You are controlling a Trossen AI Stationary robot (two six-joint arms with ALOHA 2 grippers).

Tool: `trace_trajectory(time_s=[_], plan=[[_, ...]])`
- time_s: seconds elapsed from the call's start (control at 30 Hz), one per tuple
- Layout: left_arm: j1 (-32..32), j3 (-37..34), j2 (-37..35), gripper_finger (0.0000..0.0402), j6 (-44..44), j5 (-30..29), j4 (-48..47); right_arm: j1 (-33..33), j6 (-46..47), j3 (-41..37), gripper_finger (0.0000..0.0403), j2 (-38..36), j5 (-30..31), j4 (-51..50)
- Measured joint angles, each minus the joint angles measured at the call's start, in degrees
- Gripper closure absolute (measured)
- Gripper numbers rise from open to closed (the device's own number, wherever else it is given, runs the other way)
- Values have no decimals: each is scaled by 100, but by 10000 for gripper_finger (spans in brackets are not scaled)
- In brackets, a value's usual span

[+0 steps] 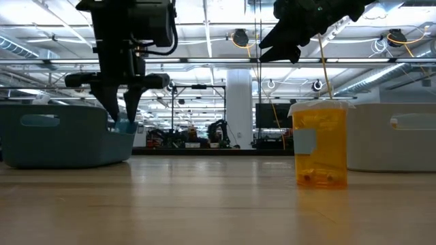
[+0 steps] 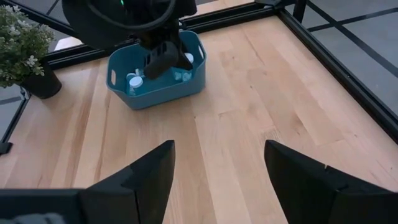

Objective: Pick and place medicine bottles into bin by pill shape (circle, oval)
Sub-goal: Adjust the blue pill bottle

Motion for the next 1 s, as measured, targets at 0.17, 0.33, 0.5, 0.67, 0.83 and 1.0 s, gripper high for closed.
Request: trace_trajectory(time_s=[0.17, 0.33, 0.5, 0.67, 0.83, 1.0], plan=[[0, -241, 0, 273, -10, -13, 345, 0, -2, 4, 163, 0, 0, 0], [0, -387, 0, 273, -3, -23, 502, -2, 3, 4, 163, 0, 0, 0], [0, -423, 0, 273, 27, -24, 489, -2, 13, 4, 163, 0, 0, 4], [0, -423, 0, 273, 96, -24, 493, 0, 13, 4, 163, 0, 0, 48], [0, -423, 0, 273, 243, -24, 496, -2, 13, 4, 163, 0, 0, 85], [0, -423, 0, 273, 241, 13, 495, -2, 13, 4, 163, 0, 0, 85]])
